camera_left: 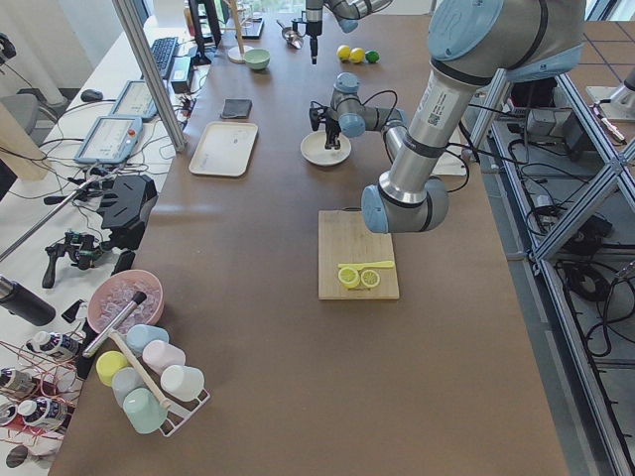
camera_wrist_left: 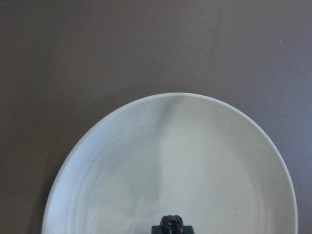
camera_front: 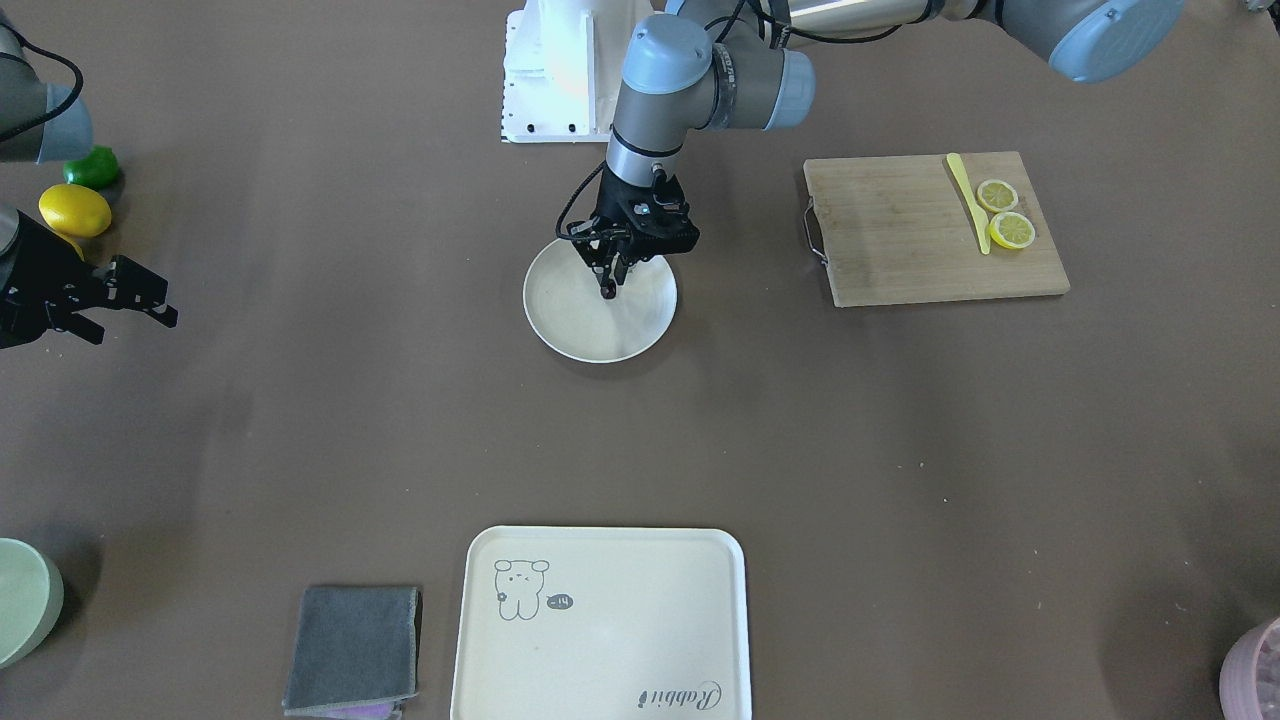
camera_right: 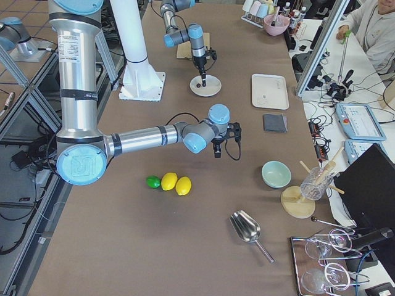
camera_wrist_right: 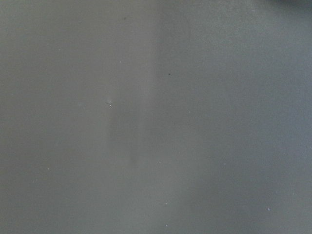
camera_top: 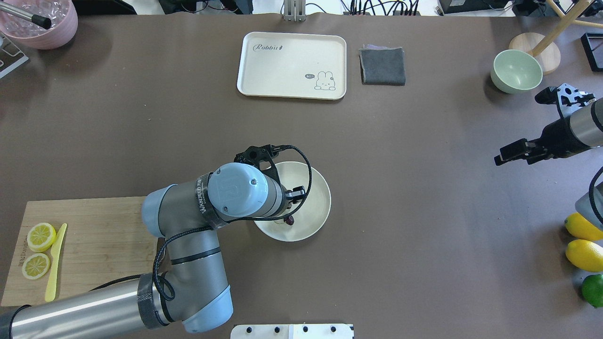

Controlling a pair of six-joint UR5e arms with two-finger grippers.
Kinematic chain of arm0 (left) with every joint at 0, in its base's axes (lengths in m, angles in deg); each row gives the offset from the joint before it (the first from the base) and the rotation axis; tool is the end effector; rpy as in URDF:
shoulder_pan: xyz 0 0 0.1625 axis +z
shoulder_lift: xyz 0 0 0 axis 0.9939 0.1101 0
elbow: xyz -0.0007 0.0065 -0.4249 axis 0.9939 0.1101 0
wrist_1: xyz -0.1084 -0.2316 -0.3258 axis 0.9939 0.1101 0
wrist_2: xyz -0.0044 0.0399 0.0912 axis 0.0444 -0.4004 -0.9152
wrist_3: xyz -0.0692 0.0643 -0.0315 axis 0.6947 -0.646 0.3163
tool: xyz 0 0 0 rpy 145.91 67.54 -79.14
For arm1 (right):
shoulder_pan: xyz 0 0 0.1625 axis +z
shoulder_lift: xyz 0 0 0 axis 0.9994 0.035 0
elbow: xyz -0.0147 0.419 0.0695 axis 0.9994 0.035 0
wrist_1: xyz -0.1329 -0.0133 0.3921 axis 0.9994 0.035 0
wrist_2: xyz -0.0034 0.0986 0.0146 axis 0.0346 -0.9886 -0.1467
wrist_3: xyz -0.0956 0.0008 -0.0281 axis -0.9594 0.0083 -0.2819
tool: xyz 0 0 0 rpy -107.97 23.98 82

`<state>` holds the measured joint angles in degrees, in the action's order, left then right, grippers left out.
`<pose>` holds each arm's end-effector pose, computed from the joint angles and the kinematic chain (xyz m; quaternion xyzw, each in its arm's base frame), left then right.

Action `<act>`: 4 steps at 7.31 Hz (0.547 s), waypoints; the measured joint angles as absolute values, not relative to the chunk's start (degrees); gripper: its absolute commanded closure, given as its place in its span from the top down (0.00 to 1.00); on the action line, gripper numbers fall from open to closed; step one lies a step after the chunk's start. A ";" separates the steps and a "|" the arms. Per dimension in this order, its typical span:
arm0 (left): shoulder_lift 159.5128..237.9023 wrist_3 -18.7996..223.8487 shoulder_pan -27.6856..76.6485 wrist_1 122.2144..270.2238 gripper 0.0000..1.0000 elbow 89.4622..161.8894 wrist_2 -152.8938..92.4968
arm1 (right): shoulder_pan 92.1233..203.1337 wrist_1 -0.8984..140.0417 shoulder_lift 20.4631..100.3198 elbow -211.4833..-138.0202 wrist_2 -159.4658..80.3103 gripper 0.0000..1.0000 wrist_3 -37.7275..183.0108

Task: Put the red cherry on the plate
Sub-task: 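Lower the cherries onto the white plate and open the left gripper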

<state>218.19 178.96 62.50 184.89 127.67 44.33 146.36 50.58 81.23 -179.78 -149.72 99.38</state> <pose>0.6050 -0.3660 0.2002 0.0371 0.4773 -0.1453 0.8659 -0.2107 -0.4662 0.5303 0.0393 -0.4661 -0.0353 0.8832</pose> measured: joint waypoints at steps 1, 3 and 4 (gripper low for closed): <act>218.26 178.78 62.51 184.92 0.85 127.66 44.30 | 146.43 50.57 81.26 -179.90 -149.73 0.99 99.38; 217.55 176.21 60.70 183.88 0.97 130.36 44.98 | 148.79 50.64 81.42 -180.93 -150.51 1.00 99.17; 215.42 171.34 58.87 181.07 0.97 134.21 45.51 | 151.66 50.79 82.27 -181.59 -151.54 1.00 97.77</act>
<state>215.42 171.34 58.87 181.07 134.21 45.51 151.66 50.79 82.27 -181.59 -151.54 97.77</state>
